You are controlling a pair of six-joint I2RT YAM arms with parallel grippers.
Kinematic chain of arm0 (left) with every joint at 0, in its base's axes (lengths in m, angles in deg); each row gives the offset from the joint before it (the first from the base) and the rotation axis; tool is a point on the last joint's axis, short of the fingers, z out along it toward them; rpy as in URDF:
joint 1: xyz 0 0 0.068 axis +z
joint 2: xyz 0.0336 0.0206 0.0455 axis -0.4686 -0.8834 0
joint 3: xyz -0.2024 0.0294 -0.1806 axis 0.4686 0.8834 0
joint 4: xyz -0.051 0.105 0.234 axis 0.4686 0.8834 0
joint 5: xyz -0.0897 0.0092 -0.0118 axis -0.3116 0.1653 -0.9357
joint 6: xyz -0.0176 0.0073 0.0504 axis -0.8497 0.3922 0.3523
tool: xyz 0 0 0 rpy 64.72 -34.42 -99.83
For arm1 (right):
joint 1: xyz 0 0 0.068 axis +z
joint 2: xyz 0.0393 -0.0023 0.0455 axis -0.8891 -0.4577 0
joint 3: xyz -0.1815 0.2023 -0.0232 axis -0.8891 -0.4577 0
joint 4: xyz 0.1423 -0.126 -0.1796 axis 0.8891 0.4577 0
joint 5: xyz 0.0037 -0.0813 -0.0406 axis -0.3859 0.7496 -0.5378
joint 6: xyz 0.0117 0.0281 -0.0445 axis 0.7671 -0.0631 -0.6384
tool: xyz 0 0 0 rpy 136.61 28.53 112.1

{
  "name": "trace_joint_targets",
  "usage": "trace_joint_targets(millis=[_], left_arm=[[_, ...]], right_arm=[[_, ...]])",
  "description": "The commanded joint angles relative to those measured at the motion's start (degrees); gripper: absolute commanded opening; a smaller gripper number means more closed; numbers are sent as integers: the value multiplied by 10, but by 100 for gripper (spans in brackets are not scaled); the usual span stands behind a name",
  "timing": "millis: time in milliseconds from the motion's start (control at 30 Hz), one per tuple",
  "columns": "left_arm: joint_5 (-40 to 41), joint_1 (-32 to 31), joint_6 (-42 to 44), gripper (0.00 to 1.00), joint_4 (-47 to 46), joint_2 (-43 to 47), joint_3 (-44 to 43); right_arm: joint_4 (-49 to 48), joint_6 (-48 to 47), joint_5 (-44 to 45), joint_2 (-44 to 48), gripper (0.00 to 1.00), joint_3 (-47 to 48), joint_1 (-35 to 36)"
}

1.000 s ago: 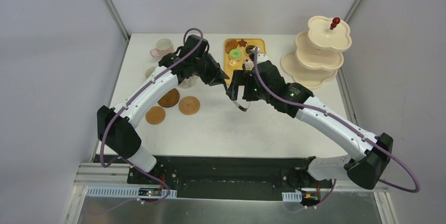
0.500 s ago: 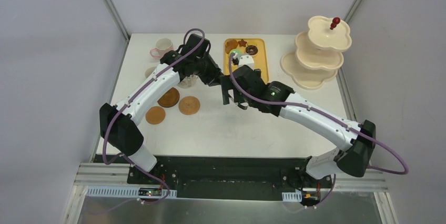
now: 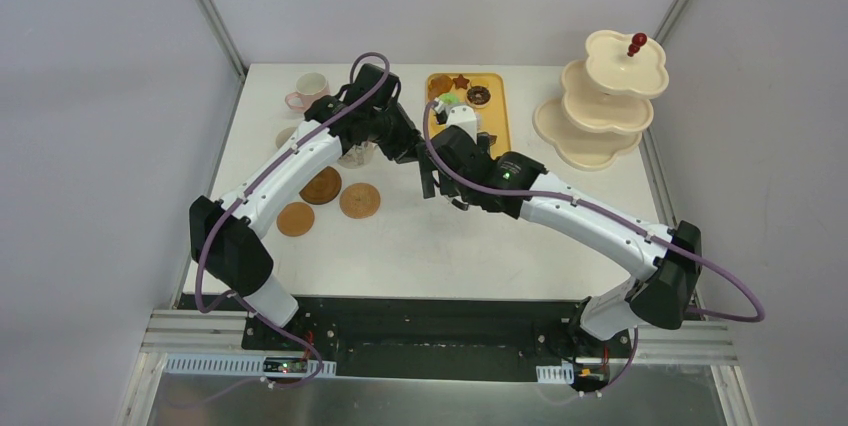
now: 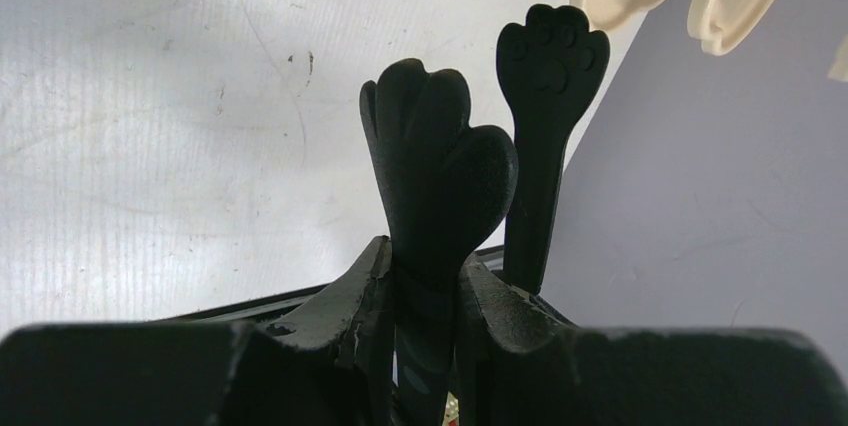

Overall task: Serve the afternoon tea
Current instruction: Adjust the clamp.

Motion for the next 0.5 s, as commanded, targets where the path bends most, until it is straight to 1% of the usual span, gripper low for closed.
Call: trace_joint_targets(millis=[0, 67, 133, 200, 267, 300, 400, 467], left_arm=[[-46, -8, -9, 16, -42, 24, -14], [-42, -8, -7, 23, -46, 28, -12], [-42, -8, -2, 37, -49, 33, -12], [-38, -8, 7, 54, -50, 39, -13], [-33, -8, 17, 67, -53, 47, -14], [-30, -8, 22, 70, -58, 51, -13], [-32, -8, 24, 73, -75, 59, -3], [-32, -8, 26, 79, -67, 60, -3]], right_arm=[[-40, 44, -19, 2, 83, 16, 7], [-45, 55, -20, 5, 82, 11, 6], [-55, 72, -25, 13, 82, 0, 4], [-68, 92, -45, 27, 81, -19, -5], [-85, 117, -71, 44, 80, -41, -18], [-93, 131, -84, 51, 79, -53, -27], [-120, 161, -124, 68, 75, -83, -50], [-121, 176, -138, 73, 75, -89, -66]])
